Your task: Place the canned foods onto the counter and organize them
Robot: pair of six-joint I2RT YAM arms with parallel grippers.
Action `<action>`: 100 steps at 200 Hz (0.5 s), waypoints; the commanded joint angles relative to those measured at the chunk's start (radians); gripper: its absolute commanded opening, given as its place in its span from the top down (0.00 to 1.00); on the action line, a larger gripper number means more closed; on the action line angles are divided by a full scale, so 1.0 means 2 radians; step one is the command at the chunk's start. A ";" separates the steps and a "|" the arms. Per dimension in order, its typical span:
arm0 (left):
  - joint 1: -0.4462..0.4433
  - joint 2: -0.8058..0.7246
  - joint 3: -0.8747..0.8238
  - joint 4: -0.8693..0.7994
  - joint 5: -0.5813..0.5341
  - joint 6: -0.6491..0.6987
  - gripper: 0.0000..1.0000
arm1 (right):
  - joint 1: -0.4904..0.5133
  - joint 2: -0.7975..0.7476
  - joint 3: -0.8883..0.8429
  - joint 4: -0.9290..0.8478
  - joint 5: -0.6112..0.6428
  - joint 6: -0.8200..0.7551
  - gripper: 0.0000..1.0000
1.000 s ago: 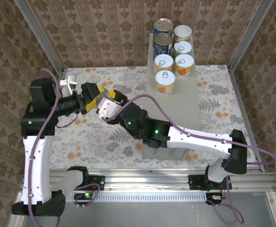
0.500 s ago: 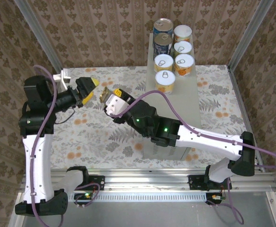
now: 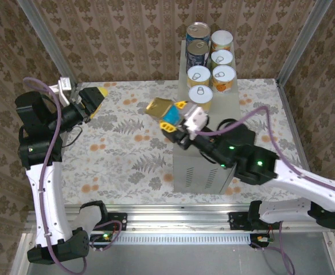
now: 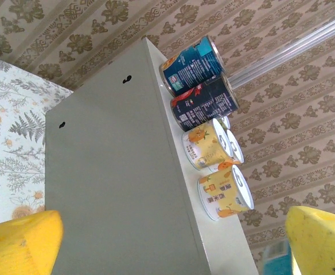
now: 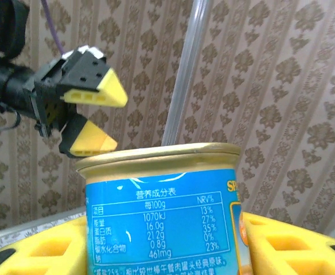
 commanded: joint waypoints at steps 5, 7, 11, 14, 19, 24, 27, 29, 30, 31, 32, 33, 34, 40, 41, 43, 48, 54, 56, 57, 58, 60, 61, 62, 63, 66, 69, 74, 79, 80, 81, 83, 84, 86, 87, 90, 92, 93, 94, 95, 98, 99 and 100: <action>0.003 0.006 -0.002 0.038 0.015 0.002 0.00 | -0.011 -0.058 -0.029 -0.026 0.001 0.045 0.50; 0.003 0.007 -0.002 0.039 0.016 0.002 0.00 | -0.012 -0.062 -0.032 -0.029 0.002 0.047 0.50; 0.003 0.007 -0.001 0.041 0.015 0.002 0.00 | -0.014 -0.072 -0.038 -0.034 0.004 0.050 0.50; 0.003 0.008 -0.001 0.043 0.015 0.001 0.00 | -0.015 -0.079 -0.043 -0.037 0.004 0.053 0.50; 0.003 0.009 0.000 0.046 0.016 0.002 0.00 | -0.017 -0.092 -0.052 -0.042 0.004 0.056 0.50; 0.002 0.009 0.001 0.047 0.016 0.002 0.00 | -0.018 -0.105 -0.060 -0.046 0.004 0.059 0.50; 0.002 0.010 0.002 0.048 0.016 0.002 0.00 | -0.019 -0.112 -0.066 -0.049 0.003 0.060 0.50; 0.002 0.010 0.003 0.049 0.016 0.003 0.00 | -0.020 -0.118 -0.069 -0.051 0.003 0.061 0.50; 0.002 0.011 0.003 0.048 0.016 0.003 0.00 | -0.020 -0.120 -0.071 -0.052 0.004 0.062 0.50; 0.001 0.011 0.003 0.048 0.016 0.003 0.00 | -0.021 -0.123 -0.073 -0.054 0.004 0.063 0.50; 0.001 0.011 0.004 0.048 0.016 0.003 0.00 | -0.021 -0.125 -0.074 -0.055 0.004 0.063 0.50; 0.001 0.011 0.004 0.048 0.016 0.004 0.00 | -0.022 -0.127 -0.076 -0.056 0.004 0.064 0.50; 0.001 0.011 0.004 0.048 0.015 0.003 0.00 | -0.022 -0.129 -0.077 -0.058 0.005 0.064 0.50; 0.000 0.012 0.005 0.049 0.015 0.005 0.00 | -0.024 -0.144 -0.086 -0.066 0.004 0.068 0.50; 0.000 0.012 0.005 0.050 0.015 0.005 0.00 | -0.024 -0.146 -0.087 -0.066 0.004 0.068 0.50; -0.001 0.013 0.005 0.050 0.015 0.006 0.00 | -0.023 -0.151 -0.090 -0.068 0.005 0.069 0.50; -0.004 0.014 0.006 0.051 0.016 0.008 0.00 | -0.024 -0.162 -0.096 -0.074 0.007 0.071 0.50; -0.007 0.016 0.009 0.050 0.015 0.011 0.00 | -0.025 -0.175 -0.105 -0.078 0.010 0.074 0.50; -0.008 0.016 0.010 0.049 0.015 0.012 0.00 | -0.025 -0.179 -0.107 -0.080 0.011 0.074 0.50; -0.008 0.017 0.010 0.049 0.015 0.013 0.00 | -0.025 -0.181 -0.109 -0.080 0.012 0.075 0.50; -0.009 0.018 0.011 0.048 0.015 0.014 0.00 | -0.026 -0.183 -0.110 -0.081 0.013 0.076 0.50; -0.010 0.018 0.012 0.047 0.015 0.015 0.00 | -0.026 -0.186 -0.112 -0.083 0.014 0.076 0.50; -0.011 0.019 0.013 0.046 0.015 0.015 0.00 | -0.026 -0.188 -0.113 -0.084 0.014 0.076 0.50; -0.011 0.019 0.013 0.046 0.014 0.017 0.00 | -0.026 -0.190 -0.114 -0.085 0.015 0.077 0.50; -0.012 0.020 0.013 0.046 0.014 0.017 0.00 | -0.027 -0.192 -0.116 -0.087 0.015 0.078 0.50; -0.014 0.020 0.015 0.045 0.014 0.019 0.00 | -0.027 -0.197 -0.118 -0.090 0.015 0.079 0.50; -0.017 0.021 0.016 0.044 0.013 0.021 0.00 | -0.027 -0.201 -0.121 -0.092 0.017 0.080 0.50; -0.021 0.024 0.018 0.042 0.011 0.025 0.00 | -0.028 -0.209 -0.125 -0.096 0.020 0.082 0.50; -0.025 0.025 0.020 0.040 0.009 0.028 0.00 | -0.027 -0.215 -0.129 -0.100 0.026 0.085 0.50; -0.026 0.025 0.020 0.041 0.008 0.029 0.00 | -0.027 -0.216 -0.130 -0.101 0.026 0.085 0.50; -0.027 0.025 0.021 0.041 0.008 0.029 0.00 | -0.027 -0.218 -0.130 -0.101 0.027 0.086 0.50; -0.029 0.026 0.022 0.040 0.006 0.030 0.00 | -0.027 -0.220 -0.132 -0.103 0.029 0.086 0.50; -0.030 0.026 0.022 0.040 0.006 0.031 0.00 | -0.028 -0.221 -0.133 -0.103 0.030 0.087 0.50; -0.031 0.026 0.023 0.040 0.005 0.031 0.00 | -0.028 -0.223 -0.135 -0.105 0.032 0.088 0.50; -0.032 0.027 0.023 0.040 0.005 0.031 0.00 | -0.028 -0.224 -0.136 -0.105 0.033 0.088 0.50; -0.034 0.027 0.024 0.040 0.004 0.033 0.00 | -0.028 -0.226 -0.138 -0.107 0.035 0.090 0.50; -0.036 0.028 0.025 0.040 0.002 0.034 0.00 | -0.028 -0.229 -0.140 -0.108 0.038 0.091 0.50; -0.036 0.028 0.025 0.039 0.002 0.035 0.00 | -0.028 -0.230 -0.141 -0.108 0.039 0.091 0.50; -0.037 0.028 0.025 0.039 0.002 0.035 0.00 | -0.028 -0.231 -0.141 -0.108 0.041 0.092 0.50; -0.037 0.029 0.025 0.039 0.001 0.036 0.00 | -0.028 -0.232 -0.142 -0.109 0.042 0.092 0.50; -0.040 0.029 0.026 0.039 -0.001 0.036 0.00 | -0.028 -0.235 -0.145 -0.110 0.046 0.094 0.50; -0.041 0.030 0.026 0.039 -0.002 0.036 0.00 | -0.028 -0.236 -0.146 -0.110 0.047 0.094 0.50; -0.041 0.030 0.026 0.039 -0.003 0.037 0.00 | -0.028 -0.237 -0.147 -0.111 0.048 0.095 0.50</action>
